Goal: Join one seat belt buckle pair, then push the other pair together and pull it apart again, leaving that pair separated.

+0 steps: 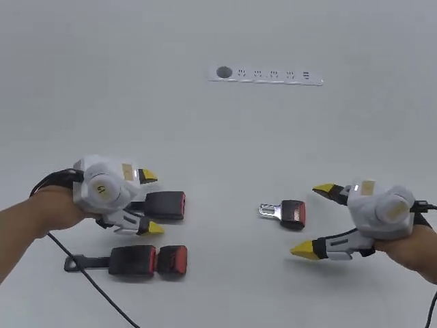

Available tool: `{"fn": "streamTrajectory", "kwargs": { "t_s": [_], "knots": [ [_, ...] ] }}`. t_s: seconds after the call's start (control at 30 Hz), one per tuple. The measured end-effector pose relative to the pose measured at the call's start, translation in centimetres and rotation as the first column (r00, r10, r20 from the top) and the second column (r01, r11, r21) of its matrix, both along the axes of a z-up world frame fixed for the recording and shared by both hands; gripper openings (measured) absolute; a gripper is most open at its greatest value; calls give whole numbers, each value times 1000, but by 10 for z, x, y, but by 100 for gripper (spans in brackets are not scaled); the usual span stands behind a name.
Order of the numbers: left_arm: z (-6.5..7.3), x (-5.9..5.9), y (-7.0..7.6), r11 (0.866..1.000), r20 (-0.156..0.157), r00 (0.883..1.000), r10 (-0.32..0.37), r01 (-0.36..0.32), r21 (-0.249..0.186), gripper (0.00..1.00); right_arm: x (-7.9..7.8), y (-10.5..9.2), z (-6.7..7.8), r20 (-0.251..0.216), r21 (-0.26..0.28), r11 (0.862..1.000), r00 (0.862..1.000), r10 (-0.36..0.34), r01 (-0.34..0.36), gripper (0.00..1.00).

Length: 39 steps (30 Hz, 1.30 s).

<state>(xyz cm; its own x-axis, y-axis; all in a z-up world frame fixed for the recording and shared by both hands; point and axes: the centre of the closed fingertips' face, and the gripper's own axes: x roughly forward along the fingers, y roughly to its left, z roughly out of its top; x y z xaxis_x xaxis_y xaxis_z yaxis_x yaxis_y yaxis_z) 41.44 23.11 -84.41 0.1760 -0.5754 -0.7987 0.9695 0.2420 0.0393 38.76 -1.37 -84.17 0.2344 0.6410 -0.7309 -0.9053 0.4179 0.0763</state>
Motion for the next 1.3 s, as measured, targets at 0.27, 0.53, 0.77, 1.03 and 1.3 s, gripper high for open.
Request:
{"fn": "streamTrajectory", "kwargs": {
  "t_s": [0.27,0.53,0.77,1.03,1.3],
  "knots": [
    [-2,-2,-1,1000,-59,998,-7,6,-14,53,0,9,-4,-9,-16,999,1000,28,-29,75],
    [-3,-3,0,1000,-60,998,-28,28,-3,49,0,10,-6,58,-81,986,987,150,-146,60],
    [-2,-8,-2,998,-59,996,-62,63,12,37,5,4,-8,52,-69,989,989,138,-134,47],
    [-4,-7,0,996,-62,994,-89,90,21,36,4,3,-6,53,-18,988,986,155,-155,35],
    [-3,-7,0,994,-66,992,-103,105,25,36,5,4,-3,54,10,988,986,155,-156,35]
  ]
}}
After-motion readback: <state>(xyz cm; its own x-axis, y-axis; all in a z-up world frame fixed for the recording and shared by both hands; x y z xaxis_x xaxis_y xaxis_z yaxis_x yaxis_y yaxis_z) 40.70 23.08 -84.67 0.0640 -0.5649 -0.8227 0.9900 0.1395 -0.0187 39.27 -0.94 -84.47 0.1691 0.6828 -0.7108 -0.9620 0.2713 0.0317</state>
